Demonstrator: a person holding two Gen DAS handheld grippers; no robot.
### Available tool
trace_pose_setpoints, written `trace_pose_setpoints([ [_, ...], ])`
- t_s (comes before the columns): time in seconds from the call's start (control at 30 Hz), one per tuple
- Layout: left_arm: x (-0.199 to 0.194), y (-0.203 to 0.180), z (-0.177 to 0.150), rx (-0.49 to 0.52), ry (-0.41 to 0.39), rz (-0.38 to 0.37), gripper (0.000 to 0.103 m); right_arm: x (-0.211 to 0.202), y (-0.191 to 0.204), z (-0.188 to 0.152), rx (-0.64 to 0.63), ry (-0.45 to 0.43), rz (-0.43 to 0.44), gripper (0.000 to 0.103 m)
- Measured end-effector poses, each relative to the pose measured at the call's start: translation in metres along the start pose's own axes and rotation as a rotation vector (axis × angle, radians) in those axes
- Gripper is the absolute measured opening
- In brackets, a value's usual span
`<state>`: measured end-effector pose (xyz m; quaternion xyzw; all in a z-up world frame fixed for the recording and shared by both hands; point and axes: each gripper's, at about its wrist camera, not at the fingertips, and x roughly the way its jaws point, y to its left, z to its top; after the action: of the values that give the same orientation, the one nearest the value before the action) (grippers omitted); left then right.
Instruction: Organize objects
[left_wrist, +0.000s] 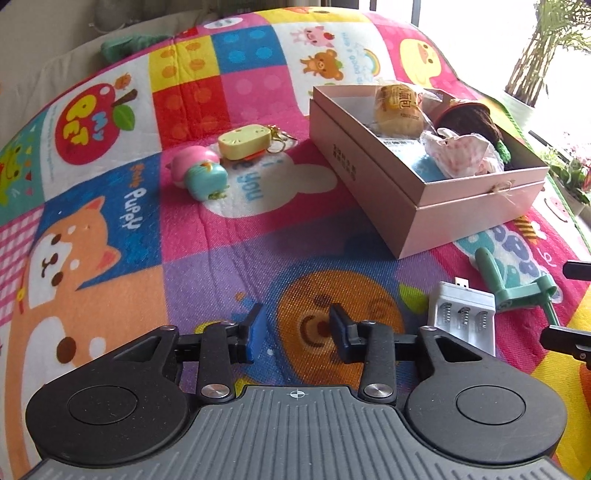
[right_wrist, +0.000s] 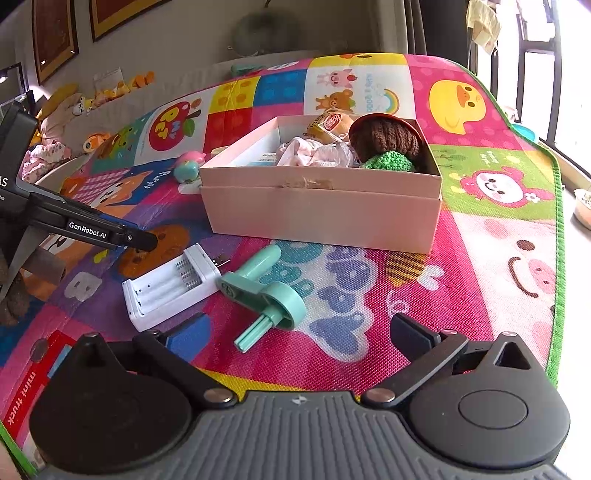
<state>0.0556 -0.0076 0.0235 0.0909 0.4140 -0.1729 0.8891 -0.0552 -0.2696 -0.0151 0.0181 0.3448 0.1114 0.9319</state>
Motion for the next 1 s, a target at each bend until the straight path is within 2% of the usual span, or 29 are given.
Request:
trace_pose_setpoints([
  [0.03, -0.006, -0.003, 0.0, 0.009, -0.022, -0.017, 0.031, 0.0, 0.0, 0.0, 0.002, -0.002, 0.001, 0.103],
  [0.07, -0.017, -0.009, 0.0, 0.022, -0.053, -0.069, 0.031, -0.001, -0.001, 0.0, 0.005, -0.005, 0.001, 0.103],
  [0.17, -0.043, -0.031, 0.002, 0.038, -0.085, -0.272, 0.033, -0.001, -0.003, 0.0, 0.016, -0.008, 0.01, 0.103],
  [0.23, -0.049, -0.051, 0.002, 0.083, -0.077, -0.308, 0.036, -0.001, -0.004, 0.001, 0.024, -0.006, 0.013, 0.103],
  [0.3, -0.044, -0.074, -0.001, 0.138, -0.056, -0.268, 0.036, -0.002, -0.004, 0.001, 0.026, -0.013, 0.016, 0.103],
  [0.43, -0.028, -0.099, -0.014, 0.254, -0.034, -0.141, 0.036, -0.004, -0.004, 0.0, 0.03, -0.028, 0.021, 0.103],
  [0.5, -0.025, -0.099, -0.022, 0.274, -0.059, -0.118, 0.041, -0.004, -0.006, 0.0, 0.036, -0.03, 0.027, 0.103],
  [0.67, -0.027, -0.102, -0.03, 0.339, -0.138, -0.024, 0.043, -0.004, -0.006, 0.0, 0.037, -0.029, 0.034, 0.103],
  [0.73, -0.027, -0.102, -0.033, 0.35, -0.153, -0.028, 0.043, -0.004, -0.005, 0.0, 0.035, -0.028, 0.034, 0.103],
  [0.83, -0.026, -0.096, -0.031, 0.306, -0.147, -0.059, 0.042, -0.004, -0.005, 0.0, 0.036, -0.024, 0.035, 0.103],
  [1.0, -0.016, -0.07, -0.02, 0.12, -0.103, -0.149, 0.044, -0.003, -0.005, -0.001, 0.035, -0.02, 0.033, 0.103],
])
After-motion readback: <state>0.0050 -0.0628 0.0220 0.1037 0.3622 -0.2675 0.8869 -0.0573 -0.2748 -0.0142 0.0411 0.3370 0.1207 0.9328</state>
